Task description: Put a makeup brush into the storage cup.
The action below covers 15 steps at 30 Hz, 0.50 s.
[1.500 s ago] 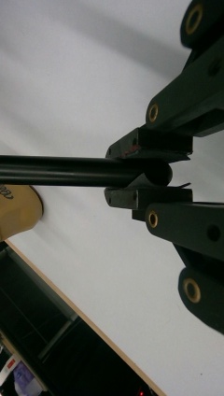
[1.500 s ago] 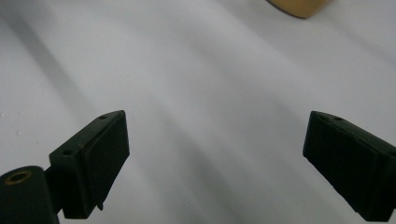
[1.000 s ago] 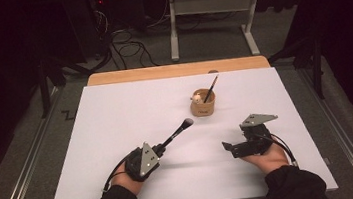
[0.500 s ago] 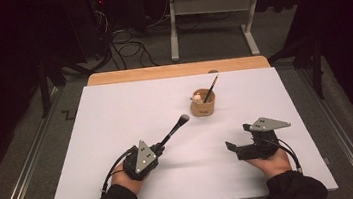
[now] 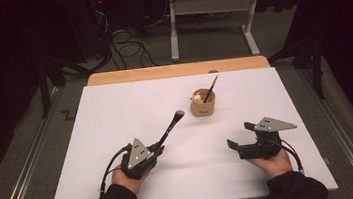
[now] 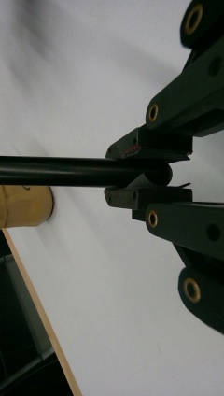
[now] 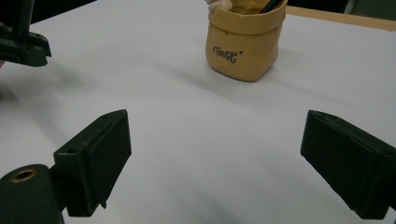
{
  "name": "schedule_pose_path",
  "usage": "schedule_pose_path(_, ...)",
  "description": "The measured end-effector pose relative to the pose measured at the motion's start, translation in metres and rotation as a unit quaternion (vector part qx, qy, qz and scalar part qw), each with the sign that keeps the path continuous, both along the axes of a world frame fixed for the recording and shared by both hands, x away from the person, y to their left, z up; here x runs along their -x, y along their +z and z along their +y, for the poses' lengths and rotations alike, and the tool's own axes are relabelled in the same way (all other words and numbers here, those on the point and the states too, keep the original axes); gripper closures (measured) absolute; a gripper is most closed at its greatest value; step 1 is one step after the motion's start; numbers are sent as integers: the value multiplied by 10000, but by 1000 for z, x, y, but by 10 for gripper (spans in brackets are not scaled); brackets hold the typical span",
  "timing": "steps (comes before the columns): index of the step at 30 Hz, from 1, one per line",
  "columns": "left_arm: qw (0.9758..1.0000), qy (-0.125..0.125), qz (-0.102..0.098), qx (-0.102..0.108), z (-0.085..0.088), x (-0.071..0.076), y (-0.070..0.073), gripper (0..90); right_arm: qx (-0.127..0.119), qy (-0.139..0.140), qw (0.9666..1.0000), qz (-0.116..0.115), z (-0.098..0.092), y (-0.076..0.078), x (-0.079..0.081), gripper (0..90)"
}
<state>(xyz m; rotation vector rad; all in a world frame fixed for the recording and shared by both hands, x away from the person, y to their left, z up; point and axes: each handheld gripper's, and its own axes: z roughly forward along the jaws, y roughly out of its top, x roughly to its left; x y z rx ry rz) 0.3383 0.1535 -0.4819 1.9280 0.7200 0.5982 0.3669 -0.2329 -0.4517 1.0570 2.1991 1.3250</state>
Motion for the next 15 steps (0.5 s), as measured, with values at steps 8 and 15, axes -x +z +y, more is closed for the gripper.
schedule_pose_path(8,9988,39,142,457,2,-1,3,790,-132,23,9999,-84,-1,3,1,96)
schedule_pose_path(15,9968,112,223,757,4,-2,9,790,-154,55,9998,-102,-3,3,1,98)
